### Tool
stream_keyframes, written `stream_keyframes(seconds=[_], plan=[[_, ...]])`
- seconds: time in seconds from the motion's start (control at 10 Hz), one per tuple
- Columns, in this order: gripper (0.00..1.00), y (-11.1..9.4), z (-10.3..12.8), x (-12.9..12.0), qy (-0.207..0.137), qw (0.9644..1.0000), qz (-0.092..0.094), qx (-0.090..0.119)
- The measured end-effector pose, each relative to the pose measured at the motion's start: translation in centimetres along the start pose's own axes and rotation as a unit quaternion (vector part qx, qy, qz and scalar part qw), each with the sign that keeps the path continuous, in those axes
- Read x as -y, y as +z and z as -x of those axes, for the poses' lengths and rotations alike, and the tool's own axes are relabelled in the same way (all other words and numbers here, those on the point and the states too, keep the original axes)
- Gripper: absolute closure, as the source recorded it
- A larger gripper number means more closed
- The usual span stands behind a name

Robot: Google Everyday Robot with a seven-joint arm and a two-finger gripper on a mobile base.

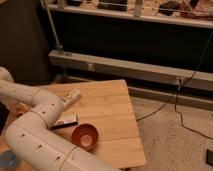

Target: Place the pepper in the ceramic cup

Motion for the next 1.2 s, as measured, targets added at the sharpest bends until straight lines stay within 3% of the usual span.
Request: stream_keyframes(seconds=[0.2, 0.6, 1.2], plan=[[0.26, -0.1, 0.0, 0.1, -0.002, 1.0, -0.004, 0.0], [0.26, -0.1, -0.1, 0.6, 0.0, 0.9999, -0.01, -0.003], [0.26, 0.2, 0.8, 1.4, 0.029, 0.9995, -0.012, 0.006]])
